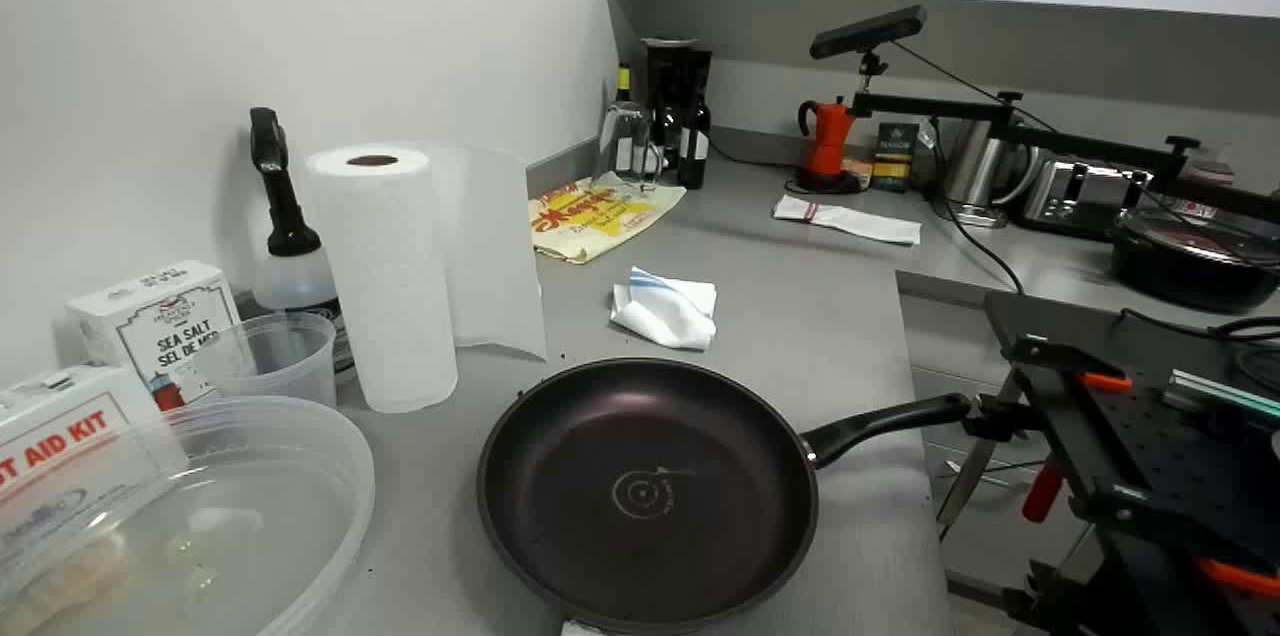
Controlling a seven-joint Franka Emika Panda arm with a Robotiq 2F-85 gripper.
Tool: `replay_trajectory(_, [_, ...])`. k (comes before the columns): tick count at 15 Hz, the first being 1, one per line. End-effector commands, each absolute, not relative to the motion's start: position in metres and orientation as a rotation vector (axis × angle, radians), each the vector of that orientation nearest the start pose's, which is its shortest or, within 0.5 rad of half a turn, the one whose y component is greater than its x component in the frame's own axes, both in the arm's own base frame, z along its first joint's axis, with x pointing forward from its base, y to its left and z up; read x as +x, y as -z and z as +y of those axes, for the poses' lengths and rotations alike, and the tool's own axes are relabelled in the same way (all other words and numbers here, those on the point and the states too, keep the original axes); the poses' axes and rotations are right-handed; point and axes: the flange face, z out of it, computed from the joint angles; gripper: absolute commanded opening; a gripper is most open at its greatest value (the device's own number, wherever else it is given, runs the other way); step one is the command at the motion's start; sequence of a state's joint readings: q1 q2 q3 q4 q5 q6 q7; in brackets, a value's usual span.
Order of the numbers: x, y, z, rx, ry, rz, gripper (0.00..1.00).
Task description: Use the right white towel to wipe the pan
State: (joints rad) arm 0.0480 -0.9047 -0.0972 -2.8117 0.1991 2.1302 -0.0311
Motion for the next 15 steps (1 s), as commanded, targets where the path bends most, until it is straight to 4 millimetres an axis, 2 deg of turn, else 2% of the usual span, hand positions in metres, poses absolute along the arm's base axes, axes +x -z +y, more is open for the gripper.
replay_trajectory(1, [0.3009,-0.4547,-0.0043,-2.874,0.299,0.111,1.00])
replay_trajectory(4, [0.3004,-0.4454,-0.0037,-2.878,0.266,0.114,1.00])
replay_trajectory(15, [0.3006,-0.4451,-0.0037,-2.879,0.265,0.114,1.00])
